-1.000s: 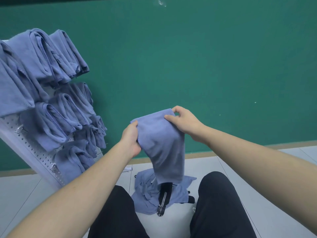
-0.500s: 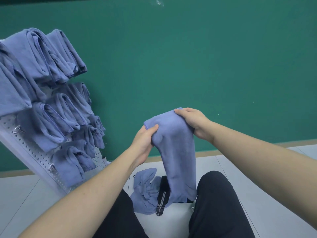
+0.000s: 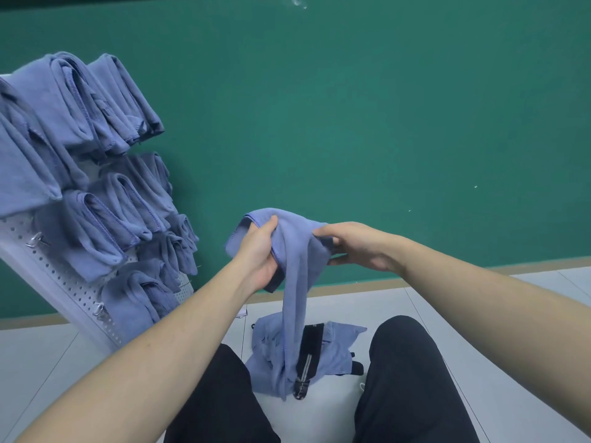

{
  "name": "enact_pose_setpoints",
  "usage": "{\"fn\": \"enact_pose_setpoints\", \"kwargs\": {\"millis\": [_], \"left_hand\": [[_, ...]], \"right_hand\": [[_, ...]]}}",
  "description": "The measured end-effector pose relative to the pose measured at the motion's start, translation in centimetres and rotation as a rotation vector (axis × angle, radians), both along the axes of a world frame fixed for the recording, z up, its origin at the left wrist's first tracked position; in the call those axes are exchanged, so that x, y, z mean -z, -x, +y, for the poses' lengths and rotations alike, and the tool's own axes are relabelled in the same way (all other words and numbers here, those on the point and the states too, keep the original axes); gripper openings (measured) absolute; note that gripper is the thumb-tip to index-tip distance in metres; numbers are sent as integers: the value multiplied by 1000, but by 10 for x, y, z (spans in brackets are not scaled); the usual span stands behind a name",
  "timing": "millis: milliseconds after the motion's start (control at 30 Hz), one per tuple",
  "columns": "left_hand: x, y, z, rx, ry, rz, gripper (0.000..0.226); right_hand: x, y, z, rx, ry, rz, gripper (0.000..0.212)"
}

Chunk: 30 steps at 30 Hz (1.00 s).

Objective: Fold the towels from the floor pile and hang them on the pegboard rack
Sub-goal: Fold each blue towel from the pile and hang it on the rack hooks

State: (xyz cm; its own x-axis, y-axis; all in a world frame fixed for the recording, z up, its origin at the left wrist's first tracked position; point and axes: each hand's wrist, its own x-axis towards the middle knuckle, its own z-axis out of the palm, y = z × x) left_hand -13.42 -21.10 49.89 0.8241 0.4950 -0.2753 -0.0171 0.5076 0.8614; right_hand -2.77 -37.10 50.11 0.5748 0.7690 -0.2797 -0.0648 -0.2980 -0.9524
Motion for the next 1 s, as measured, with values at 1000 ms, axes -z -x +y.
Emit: {"fn": "enact_pose_setpoints", "kwargs": {"millis": [1000], "left_hand": [[8,8,0,100,12,16,26]], "right_hand": [[-1,3,0,17,-50,74,33]]}}
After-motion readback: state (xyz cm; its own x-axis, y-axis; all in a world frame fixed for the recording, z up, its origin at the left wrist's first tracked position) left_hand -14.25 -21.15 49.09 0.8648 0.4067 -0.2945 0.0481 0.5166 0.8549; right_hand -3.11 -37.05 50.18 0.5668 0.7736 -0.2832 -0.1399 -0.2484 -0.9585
